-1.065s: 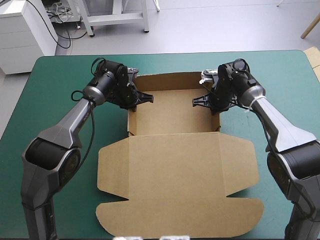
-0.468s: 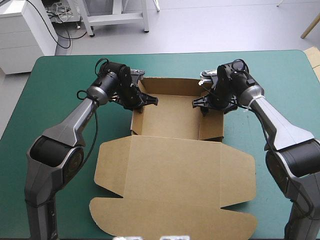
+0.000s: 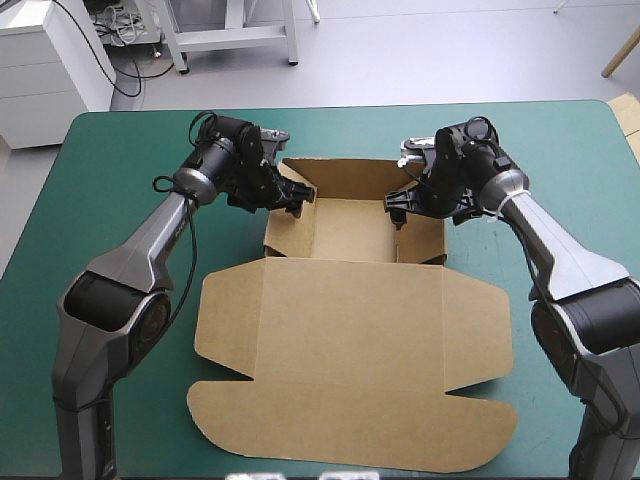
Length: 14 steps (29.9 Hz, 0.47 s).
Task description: Fold the box
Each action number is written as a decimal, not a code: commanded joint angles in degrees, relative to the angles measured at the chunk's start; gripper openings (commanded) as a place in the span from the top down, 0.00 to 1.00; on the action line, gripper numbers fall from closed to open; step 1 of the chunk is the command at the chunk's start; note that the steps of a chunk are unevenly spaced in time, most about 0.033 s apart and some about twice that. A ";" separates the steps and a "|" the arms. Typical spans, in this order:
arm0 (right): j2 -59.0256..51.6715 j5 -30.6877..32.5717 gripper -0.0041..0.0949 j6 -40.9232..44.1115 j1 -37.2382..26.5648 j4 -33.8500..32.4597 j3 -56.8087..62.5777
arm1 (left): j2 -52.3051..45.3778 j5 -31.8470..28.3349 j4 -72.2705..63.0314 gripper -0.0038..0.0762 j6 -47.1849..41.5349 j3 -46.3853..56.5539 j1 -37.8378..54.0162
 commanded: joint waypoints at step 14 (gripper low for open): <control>-22.26 -1.00 0.02 -1.43 -2.90 -1.49 -5.01 | -14.26 2.13 -1.38 0.41 6.30 -20.65 0.09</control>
